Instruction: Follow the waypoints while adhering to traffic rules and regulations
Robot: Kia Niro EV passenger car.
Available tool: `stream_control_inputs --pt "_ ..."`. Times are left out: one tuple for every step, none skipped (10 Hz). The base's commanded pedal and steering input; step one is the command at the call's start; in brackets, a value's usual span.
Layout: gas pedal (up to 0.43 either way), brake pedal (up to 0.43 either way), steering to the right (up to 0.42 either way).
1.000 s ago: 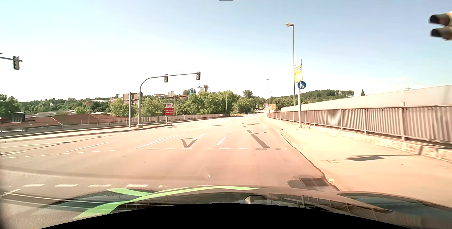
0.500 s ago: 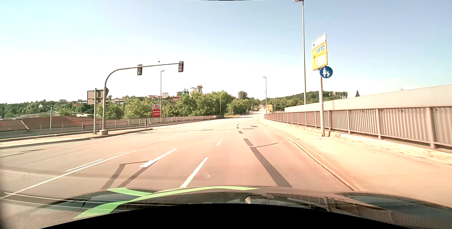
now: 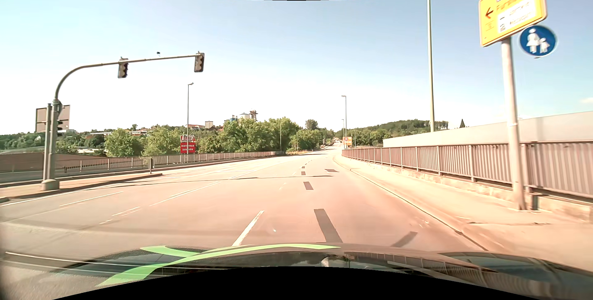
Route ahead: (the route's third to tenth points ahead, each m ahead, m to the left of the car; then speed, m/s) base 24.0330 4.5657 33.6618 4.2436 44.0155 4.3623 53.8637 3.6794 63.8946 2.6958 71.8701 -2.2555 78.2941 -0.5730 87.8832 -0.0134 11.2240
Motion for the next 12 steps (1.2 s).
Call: stream_control_inputs --pt "0.228 0.000 0.015" --pt "0.228 0.000 0.015" --pt "0.240 0.000 0.014" --pt "0.240 0.000 0.011" --pt "0.240 0.000 0.010" --pt "0.228 0.000 0.009" --pt "0.220 0.000 0.008" --pt "0.220 0.000 0.008" --pt "0.220 0.000 0.007" --pt "0.189 0.000 0.006" --pt "0.189 0.000 0.005" --pt "0.189 0.000 0.005"
